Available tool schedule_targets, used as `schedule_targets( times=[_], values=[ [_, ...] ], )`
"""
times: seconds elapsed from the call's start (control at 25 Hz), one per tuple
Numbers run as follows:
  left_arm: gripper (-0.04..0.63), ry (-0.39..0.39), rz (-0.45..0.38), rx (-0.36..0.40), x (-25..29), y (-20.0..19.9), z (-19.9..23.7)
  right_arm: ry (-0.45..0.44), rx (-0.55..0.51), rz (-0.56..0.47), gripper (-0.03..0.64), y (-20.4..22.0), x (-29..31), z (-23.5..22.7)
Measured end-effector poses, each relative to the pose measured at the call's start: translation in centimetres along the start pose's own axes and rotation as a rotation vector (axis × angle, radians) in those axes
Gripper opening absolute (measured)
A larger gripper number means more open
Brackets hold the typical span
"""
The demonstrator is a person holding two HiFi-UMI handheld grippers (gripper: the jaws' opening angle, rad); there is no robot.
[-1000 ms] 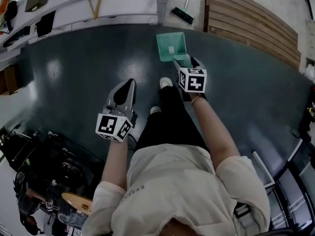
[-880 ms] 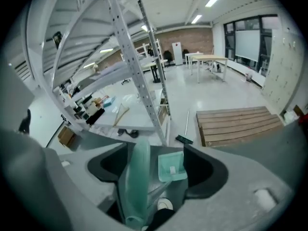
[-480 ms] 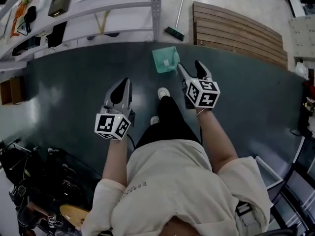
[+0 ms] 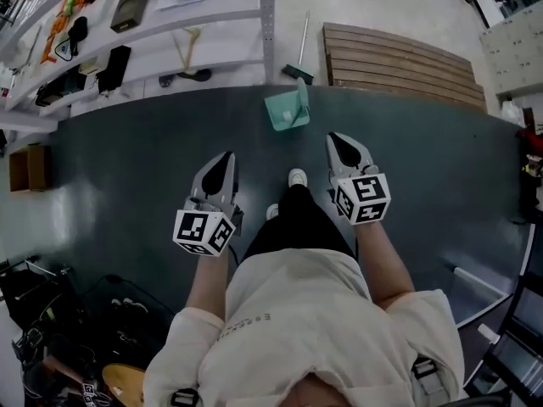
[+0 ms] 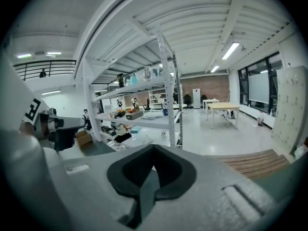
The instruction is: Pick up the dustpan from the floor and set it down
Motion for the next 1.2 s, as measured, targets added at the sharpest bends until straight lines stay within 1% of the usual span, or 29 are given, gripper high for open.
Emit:
schedule_targets(
  times=[0.12,0.24,0.36,0.56,0.68,0.76,0.88,0.96,1.12,1.2],
  values=[
    [0.017,0.051,0.014,0.024,-2.1,1.1,-2.0,0.007,-0.019,0.021,-0.008,0.9,-3.4,1.7],
    [0.017,0.099,0.01,0.082,-4.4,2.0,-5.2,0.02,-0.074,0.045,-0.008,2.0,-7.1,2.5],
    [0.017,0.113,0.009,0.114,-6.8,3.2,-8.7,-0.007,-0.095,0.026,-0.008,3.0,-11.1,2.7],
    [0.017,0.082,-0.009,0.124,-12.8,5.4,-15.1,-0.051,-0.078,-0.016,-0.008,5.1,-19.7,3.7],
    [0.017,0.057,-0.02,0.119,-17.3,7.0,-19.6,-0.074,-0.061,-0.023,-0.008,6.6,-25.8,4.6],
    [0.017,0.046,-0.023,0.114,-20.2,7.8,-22.8,-0.085,-0.068,-0.023,-0.008,7.6,-29.9,5.0],
    [0.017,0.057,-0.057,0.108,-24.7,8.6,-28.0,-0.106,-0.088,-0.025,-0.008,9.1,-36.1,5.3],
    [0.017,0.056,-0.075,0.122,-27.4,9.2,-30.8,-0.11,-0.099,-0.035,-0.008,10.0,-39.8,5.6],
    [0.017,0.026,-0.081,0.14,-31.2,9.4,-34.0,-0.099,-0.124,-0.043,-0.008,10.7,-45.1,6.2],
    [0.017,0.013,-0.079,0.139,-32.5,9.4,-34.8,-0.093,-0.109,-0.049,-0.008,10.8,-46.8,6.4]
  ],
)
Point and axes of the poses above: the fingertips, and each gripper's own axes: x forward along the fingers, z to its left, y out of its underside, the point moved 9 cm from there along -x, backward along the fingers, and after that the axes turned 7 degrees about -z, right-handed, at the moved point
